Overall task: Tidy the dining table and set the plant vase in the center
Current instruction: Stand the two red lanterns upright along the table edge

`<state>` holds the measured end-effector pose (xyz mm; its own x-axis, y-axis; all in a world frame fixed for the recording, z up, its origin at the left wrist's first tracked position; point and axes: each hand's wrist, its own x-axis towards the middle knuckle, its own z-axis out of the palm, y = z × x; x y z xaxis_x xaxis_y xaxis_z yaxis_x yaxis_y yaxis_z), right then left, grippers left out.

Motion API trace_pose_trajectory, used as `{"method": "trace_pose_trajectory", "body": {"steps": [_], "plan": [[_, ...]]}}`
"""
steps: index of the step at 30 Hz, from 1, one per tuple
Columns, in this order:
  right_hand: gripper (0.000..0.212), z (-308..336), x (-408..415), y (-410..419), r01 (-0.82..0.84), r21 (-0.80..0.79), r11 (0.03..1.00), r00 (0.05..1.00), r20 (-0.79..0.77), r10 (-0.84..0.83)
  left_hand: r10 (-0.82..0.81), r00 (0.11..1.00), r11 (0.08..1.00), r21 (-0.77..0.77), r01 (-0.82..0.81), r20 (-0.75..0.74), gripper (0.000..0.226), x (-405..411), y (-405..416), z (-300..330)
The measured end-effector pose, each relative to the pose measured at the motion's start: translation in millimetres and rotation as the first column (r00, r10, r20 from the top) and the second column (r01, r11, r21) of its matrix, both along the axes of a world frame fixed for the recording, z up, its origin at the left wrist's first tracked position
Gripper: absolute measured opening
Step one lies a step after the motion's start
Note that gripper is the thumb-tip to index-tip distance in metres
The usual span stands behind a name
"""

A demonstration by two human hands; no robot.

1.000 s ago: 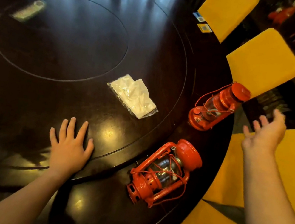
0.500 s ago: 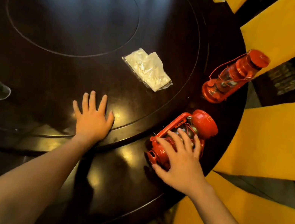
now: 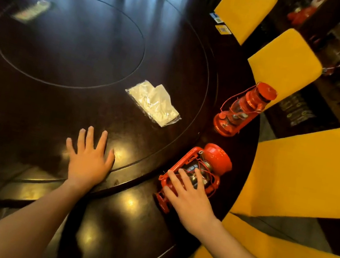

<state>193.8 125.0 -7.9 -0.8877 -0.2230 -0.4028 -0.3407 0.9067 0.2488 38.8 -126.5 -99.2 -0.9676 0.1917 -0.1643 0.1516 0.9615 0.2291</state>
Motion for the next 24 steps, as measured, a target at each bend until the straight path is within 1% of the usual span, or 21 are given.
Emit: {"method": "trace_pose_trajectory", "body": {"steps": [2,6,8,11,13,16,20,24], "plan": [[0.064,-0.1,-3.5,0.5,-0.015,0.008,1.0,1.0,0.007,0.015,-0.004,1.0,1.0,-0.006,0.004,0.009,0.068,0.4,-3.8,0.4],[0.074,-3.0,-8.2,-0.8,-0.022,0.051,0.998,1.0,0.005,0.021,-0.009,1.0,1.0,-0.02,0.009,0.001,0.067,2.1,-11.8,0.6],[0.069,-4.3,-10.2,-1.4,-0.046,0.061,0.997,0.999,-0.003,0.046,-0.008,1.0,1.0,-0.018,0.008,0.0,0.067,2.2,-15.3,0.8],[0.055,-4.9,-11.7,-1.4,-0.089,0.063,0.994,0.995,-0.034,0.091,-0.01,1.0,1.0,-0.013,0.01,-0.002,0.067,1.6,-18.9,1.2],[0.052,-5.5,-12.7,1.2,-0.109,0.038,0.993,0.992,-0.061,0.111,-0.014,1.0,1.0,-0.02,0.014,-0.007,0.067,1.3,-20.6,1.7],[0.054,-6.7,-10.3,7.6,-0.125,0.008,0.992,0.988,-0.089,0.125,-0.015,1.0,1.0,-0.019,0.015,-0.011,0.066,1.0,-21.7,1.9],[0.058,-6.9,-4.4,10.8,-0.134,-0.002,0.991,0.99,-0.05,0.134,-0.015,1.0,1.0,-0.012,0.014,-0.017,0.066,1.1,-21.5,-0.2],[0.065,-6.9,-7.6,13.9,-0.154,-0.049,0.987,0.988,-0.027,0.153,-0.016,1.0,1.0,-0.023,0.015,-0.023,0.067,-0.4,-23.3,-2.8]]}}
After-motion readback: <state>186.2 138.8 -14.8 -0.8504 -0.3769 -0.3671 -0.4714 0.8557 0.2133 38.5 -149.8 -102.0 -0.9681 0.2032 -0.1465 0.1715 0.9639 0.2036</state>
